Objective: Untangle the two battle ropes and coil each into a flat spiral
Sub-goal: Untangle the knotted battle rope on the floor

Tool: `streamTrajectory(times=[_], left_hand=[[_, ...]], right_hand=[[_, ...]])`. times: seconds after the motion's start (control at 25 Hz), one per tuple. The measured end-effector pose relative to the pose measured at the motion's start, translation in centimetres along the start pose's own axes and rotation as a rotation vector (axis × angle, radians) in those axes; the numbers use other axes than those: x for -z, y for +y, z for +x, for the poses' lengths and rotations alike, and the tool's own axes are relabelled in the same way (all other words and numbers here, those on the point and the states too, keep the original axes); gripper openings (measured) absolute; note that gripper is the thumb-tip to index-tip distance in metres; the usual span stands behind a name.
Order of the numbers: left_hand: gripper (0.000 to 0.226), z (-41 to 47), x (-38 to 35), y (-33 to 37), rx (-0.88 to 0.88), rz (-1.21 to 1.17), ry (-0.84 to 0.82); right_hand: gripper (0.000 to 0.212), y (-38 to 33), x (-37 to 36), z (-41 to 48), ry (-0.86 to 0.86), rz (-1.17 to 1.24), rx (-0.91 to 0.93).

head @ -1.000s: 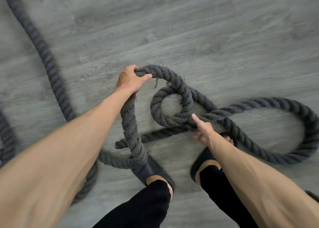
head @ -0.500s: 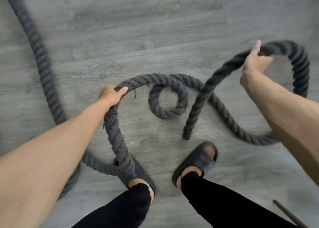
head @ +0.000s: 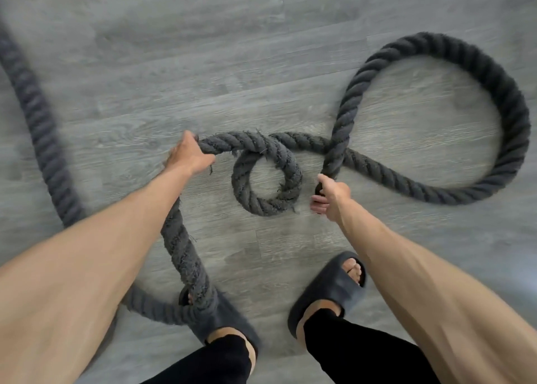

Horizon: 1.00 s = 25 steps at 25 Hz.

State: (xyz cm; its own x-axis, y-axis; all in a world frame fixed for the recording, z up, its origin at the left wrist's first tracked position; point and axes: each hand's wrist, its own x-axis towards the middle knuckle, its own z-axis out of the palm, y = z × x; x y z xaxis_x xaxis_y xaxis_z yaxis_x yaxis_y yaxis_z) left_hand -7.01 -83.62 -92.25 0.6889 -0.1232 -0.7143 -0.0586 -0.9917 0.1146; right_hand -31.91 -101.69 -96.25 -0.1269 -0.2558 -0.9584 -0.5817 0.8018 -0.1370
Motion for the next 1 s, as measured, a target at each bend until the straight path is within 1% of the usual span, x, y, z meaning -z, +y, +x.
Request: streamTrajectory(times=[0.04, 0.08, 0.12, 0.2, 0.24, 0.28, 0.32, 0.36, 0.44, 0.48, 0.56, 0.64, 0.72, 0.76, 0.8, 0.84, 0.88, 0.92, 0.96, 1.0], left_hand=[[0.07, 0.3, 0.2, 0.6, -0.006, -0.034, -0.029], [0.07, 0.4, 0.6, 1.2, -0.008, -0.104, -0.088], [0.063, 0.0, 0.9, 2.0, -0.019, -0.237, -0.2], [0.043, -2.0, 1.1, 4.0, -0.054, -0.546, -0.488], [0.038, -3.1, 1.0, 5.2, -0.09, -0.66, -0.603], [0.039, -4.3, 1.0, 6.5, -0.128, -0.717, -0.688], [0.045, -5.6, 0.8, 7.8, -0.155, -0.738, -0.761], [0.055, -6.7, 0.6, 8.9, -0.184, -0.735, -0.829], [0.082, -8.6, 0.2, 10.2, -0.2, -0.702, -0.944], [0.092, -9.2, 0.2, 10.3, -0.186, -0.689, -0.992], [0.1, -10.0, 0.5, 10.0, -0.172, -0.651, -1.067], [0.098, -11.3, 1.0, 10.0, -0.189, -0.576, -1.092], [0.08, -13.6, 0.7, 10.4, -0.231, -0.504, -1.045], [0.068, -15.1, 0.1, 11.0, -0.245, -0.485, -1.026], [0.057, -16.6, -0.9, 11.7, -0.249, -0.483, -1.028], [0.046, -18.1, -2.2, 12.5, -0.243, -0.49, -1.06], [0.04, -19.4, -3.7, 13.0, -0.231, -0.496, -1.126], [0.04, -20.8, -5.0, 13.4, -0.225, -0.467, -1.202], [0.045, -21.9, -6.5, 13.5, -0.237, -0.405, -1.265], [0.049, -22.8, -7.9, 13.3, -0.255, -0.316, -1.289]], right_hand=[[0.04, -0.3, -0.3, 0.6, 0.007, 0.098, 0.023], [0.043, -0.7, -0.6, 1.0, 0.031, 0.154, 0.085], [0.045, -1.3, -0.9, 1.3, 0.077, 0.136, 0.165], [0.047, -2.1, -1.2, 1.6, 0.166, -0.037, 0.319], [0.05, -2.6, -1.2, 1.3, 0.172, -0.135, 0.342], [0.055, -3.1, -0.8, 1.2, 0.159, -0.189, 0.313], [0.062, -3.5, -0.3, 0.7, 0.135, -0.193, 0.243], [0.07, -3.8, 0.6, -0.1, 0.072, -0.151, 0.136], [0.082, -3.4, 2.2, -2.3, -0.167, 0.087, -0.051], [0.086, -2.9, 3.0, -3.3, -0.264, 0.229, -0.093], [0.09, -2.0, 4.7, -4.7, -0.355, 0.453, -0.129], [0.09, -2.4, 6.3, -6.1, -0.372, 0.563, -0.148], [0.083, -4.3, 7.6, -7.0, -0.394, 0.617, -0.13], [0.074, -5.6, 8.1, -7.6, -0.403, 0.567, -0.105], [0.059, -6.8, 8.7, -8.2, -0.39, 0.466, -0.078], [0.04, -7.7, 9.3, -8.7, -0.334, 0.342, -0.044], [0.021, -8.0, 10.0, -8.8, -0.248, 0.25, -0.008], [0.015, -7.7, 10.9, -8.7, -0.163, 0.189, 0.031], [0.019, -6.7, 12.3, -8.2, -0.068, 0.147, 0.081], [0.022, -5.2, 13.7, -7.7, 0.021, 0.1, 0.13]])
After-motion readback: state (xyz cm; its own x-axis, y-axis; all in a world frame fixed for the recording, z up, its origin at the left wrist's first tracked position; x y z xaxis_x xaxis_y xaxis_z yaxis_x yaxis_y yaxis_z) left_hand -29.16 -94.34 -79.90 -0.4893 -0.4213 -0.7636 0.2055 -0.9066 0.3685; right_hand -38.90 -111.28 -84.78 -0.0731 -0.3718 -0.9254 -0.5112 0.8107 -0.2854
